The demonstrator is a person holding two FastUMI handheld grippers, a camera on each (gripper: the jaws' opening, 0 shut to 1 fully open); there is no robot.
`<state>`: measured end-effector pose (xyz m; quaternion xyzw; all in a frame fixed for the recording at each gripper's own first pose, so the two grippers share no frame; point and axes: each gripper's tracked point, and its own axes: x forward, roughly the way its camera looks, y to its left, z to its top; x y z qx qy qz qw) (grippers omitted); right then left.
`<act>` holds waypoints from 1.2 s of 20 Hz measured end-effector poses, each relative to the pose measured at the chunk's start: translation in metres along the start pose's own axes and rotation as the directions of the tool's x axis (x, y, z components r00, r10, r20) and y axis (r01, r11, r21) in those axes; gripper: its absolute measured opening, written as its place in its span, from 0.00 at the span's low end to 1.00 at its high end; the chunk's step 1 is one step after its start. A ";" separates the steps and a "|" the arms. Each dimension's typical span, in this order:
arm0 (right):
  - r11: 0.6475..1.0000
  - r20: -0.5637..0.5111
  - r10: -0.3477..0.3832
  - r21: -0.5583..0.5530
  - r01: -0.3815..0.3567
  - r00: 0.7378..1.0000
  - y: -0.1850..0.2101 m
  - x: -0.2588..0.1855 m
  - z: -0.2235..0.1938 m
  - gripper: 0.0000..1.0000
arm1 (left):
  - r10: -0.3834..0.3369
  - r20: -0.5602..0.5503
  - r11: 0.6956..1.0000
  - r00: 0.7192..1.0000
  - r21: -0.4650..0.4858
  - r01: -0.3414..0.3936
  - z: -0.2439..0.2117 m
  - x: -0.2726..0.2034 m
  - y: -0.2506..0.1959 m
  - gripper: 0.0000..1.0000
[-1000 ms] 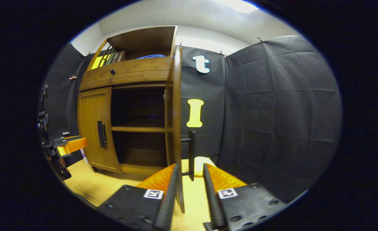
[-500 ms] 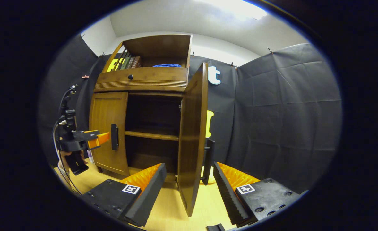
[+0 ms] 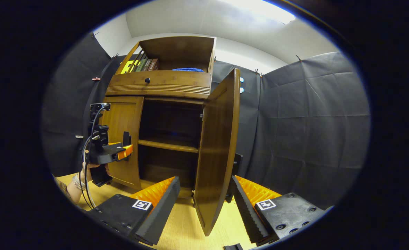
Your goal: Open the right door of the double-door shoe cabinet with the right hand, and open the left door with the left hand.
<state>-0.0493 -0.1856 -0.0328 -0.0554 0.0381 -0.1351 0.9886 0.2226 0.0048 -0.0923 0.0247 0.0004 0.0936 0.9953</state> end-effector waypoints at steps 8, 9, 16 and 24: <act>1.000 -0.002 -0.023 0.020 0.023 1.000 -0.003 0.003 -0.002 0.93 | -0.012 -0.004 1.000 1.000 0.015 0.012 -0.002 0.009 -0.001 0.37; 1.000 -0.007 -0.021 0.022 0.022 1.000 -0.002 0.003 -0.003 0.93 | -0.020 -0.003 1.000 1.000 0.005 0.020 -0.001 0.008 0.000 0.37; 1.000 -0.035 -0.005 0.002 0.005 0.999 0.010 0.001 -0.008 0.93 | -0.092 -0.029 0.995 0.995 -0.049 0.090 0.000 -0.012 0.001 0.32; 1.000 -0.016 -0.014 0.011 0.014 1.000 0.017 -0.018 -0.003 0.93 | -0.189 -0.049 0.979 0.981 -0.085 0.185 0.009 -0.056 0.007 0.32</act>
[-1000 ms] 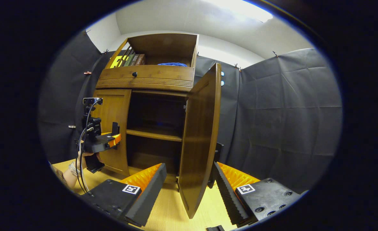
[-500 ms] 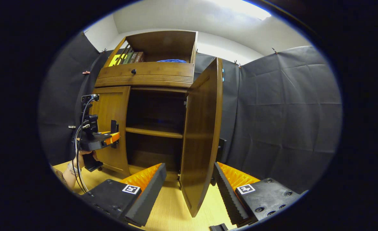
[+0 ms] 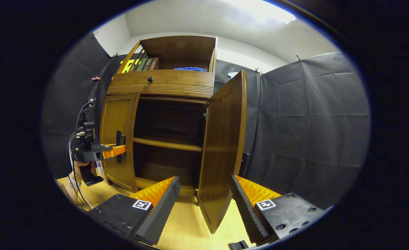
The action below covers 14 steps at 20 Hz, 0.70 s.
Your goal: Open the right door of the double-door shoe cabinet with the right hand, and open the left door with the left hand.
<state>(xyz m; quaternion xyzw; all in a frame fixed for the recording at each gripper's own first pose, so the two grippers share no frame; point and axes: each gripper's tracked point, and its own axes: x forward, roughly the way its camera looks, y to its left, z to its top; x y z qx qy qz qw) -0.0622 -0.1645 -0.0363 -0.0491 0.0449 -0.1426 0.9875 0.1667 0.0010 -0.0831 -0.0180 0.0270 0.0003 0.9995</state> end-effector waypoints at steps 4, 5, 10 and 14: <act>1.000 -0.017 -0.009 -0.004 0.009 1.000 -0.002 -0.006 -0.005 0.93 | -0.009 -0.018 1.000 1.000 -0.002 0.009 -0.004 -0.021 0.001 0.32; 1.000 -0.019 -0.010 -0.005 0.010 1.000 -0.003 -0.008 -0.006 0.93 | -0.010 -0.022 1.000 1.000 0.000 0.010 -0.004 -0.024 0.002 0.32; 1.000 -0.015 0.001 0.022 -0.001 1.000 -0.002 -0.018 -0.006 0.93 | -0.028 -0.044 1.000 0.999 0.001 0.028 0.000 -0.050 0.007 0.32; 0.999 -0.022 0.022 0.041 -0.021 1.000 0.004 -0.020 -0.007 0.93 | -0.039 -0.054 0.999 0.998 0.004 0.039 0.003 -0.078 0.016 0.31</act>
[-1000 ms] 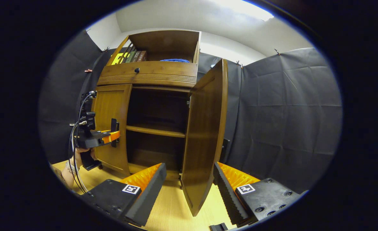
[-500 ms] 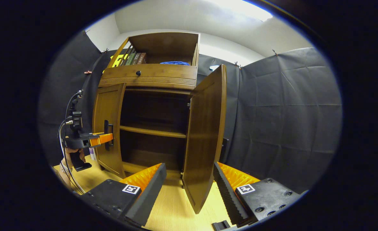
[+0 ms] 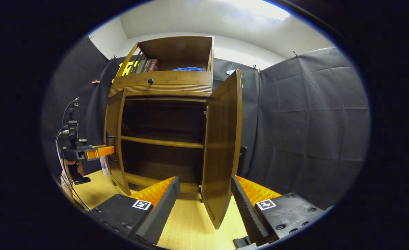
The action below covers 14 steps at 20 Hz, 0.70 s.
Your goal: Open the right door of the double-door shoe cabinet with the right hand, and open the left door with the left hand.
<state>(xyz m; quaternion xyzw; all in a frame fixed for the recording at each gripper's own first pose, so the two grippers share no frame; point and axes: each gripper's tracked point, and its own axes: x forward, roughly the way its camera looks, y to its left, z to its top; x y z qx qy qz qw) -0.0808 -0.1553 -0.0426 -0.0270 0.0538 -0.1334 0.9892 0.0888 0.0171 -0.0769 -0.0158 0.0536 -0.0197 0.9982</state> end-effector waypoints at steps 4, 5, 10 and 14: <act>0.999 -0.011 0.035 0.016 -0.035 0.999 0.015 -0.005 -0.002 0.93 | -0.001 -0.002 1.000 1.000 -0.009 0.001 0.002 -0.025 0.011 0.31; 0.999 -0.005 0.030 0.009 -0.030 1.000 0.017 -0.006 -0.001 0.93 | 0.002 -0.003 1.000 1.000 -0.013 -0.002 0.003 -0.032 0.014 0.31; 0.998 0.067 -0.006 -0.059 0.010 0.998 0.023 -0.006 0.007 0.94 | 0.034 0.010 0.999 0.999 0.037 -0.034 0.005 -0.055 0.028 0.32; 0.996 0.072 0.057 -0.077 -0.051 0.996 0.043 -0.006 0.002 0.94 | 0.059 0.018 0.997 0.998 0.047 -0.060 0.007 -0.068 0.038 0.29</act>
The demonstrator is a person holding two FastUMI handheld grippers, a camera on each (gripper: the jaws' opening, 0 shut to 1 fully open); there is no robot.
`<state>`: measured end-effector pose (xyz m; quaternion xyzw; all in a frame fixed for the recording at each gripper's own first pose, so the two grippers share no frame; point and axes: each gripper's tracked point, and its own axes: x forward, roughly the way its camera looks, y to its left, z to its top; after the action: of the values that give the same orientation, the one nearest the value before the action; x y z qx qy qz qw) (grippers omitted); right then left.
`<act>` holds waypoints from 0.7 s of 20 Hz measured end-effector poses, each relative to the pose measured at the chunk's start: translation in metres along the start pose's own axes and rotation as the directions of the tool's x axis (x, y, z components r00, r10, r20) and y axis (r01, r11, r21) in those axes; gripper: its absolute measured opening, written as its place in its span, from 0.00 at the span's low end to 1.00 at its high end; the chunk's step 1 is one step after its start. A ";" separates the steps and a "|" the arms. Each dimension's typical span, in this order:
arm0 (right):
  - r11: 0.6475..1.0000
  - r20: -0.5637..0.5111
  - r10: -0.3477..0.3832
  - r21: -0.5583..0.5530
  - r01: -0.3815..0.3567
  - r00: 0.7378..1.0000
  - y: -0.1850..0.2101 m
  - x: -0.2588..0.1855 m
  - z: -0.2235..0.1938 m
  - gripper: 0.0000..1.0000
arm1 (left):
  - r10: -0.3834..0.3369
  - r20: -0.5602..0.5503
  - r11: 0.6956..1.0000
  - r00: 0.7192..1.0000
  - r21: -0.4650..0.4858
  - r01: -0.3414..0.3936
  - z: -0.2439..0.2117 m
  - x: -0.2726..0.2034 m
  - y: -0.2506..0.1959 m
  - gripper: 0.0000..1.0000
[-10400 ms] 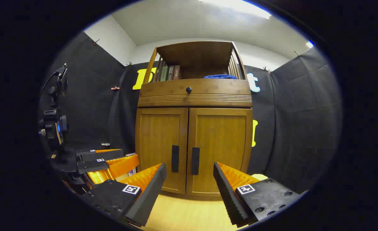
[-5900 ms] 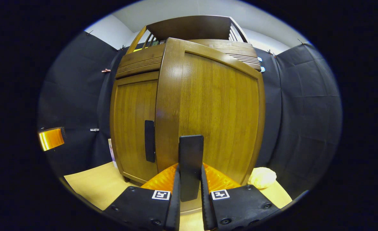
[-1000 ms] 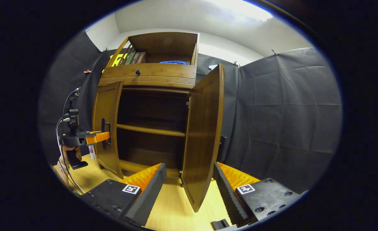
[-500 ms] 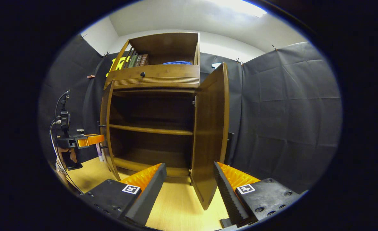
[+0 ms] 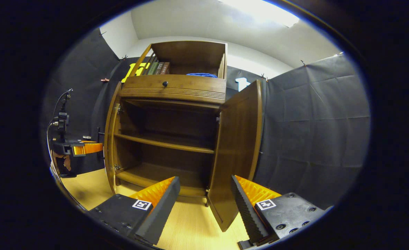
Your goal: Open the right door of the double-door shoe cabinet with the right hand, and open the left door with the left hand.
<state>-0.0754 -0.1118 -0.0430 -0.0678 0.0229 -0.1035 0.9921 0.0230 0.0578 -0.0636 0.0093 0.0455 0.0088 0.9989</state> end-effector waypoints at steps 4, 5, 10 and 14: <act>0.999 0.001 0.033 -0.026 -0.033 0.999 0.013 0.008 0.001 0.93 | 0.021 0.010 1.000 1.000 -0.008 -0.021 0.002 -0.014 0.011 0.30; 0.999 0.000 0.045 -0.026 -0.045 0.999 0.018 0.009 0.002 0.93 | 0.031 0.017 1.000 0.999 -0.001 -0.031 0.002 -0.017 0.014 0.29; 0.996 0.016 0.079 -0.049 -0.078 0.997 0.030 0.010 0.005 0.93 | 0.091 0.032 0.995 0.995 0.047 -0.092 0.004 -0.034 0.036 0.25; 0.997 0.020 0.070 -0.046 -0.069 0.997 0.035 0.018 0.002 0.93 | 0.205 0.029 0.974 0.978 0.093 -0.207 0.000 -0.041 0.069 0.21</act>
<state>-0.0507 -0.0811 -0.0468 -0.0905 0.0171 -0.0678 0.9934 -0.0188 0.1260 -0.0586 0.0618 0.0350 0.1102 0.9914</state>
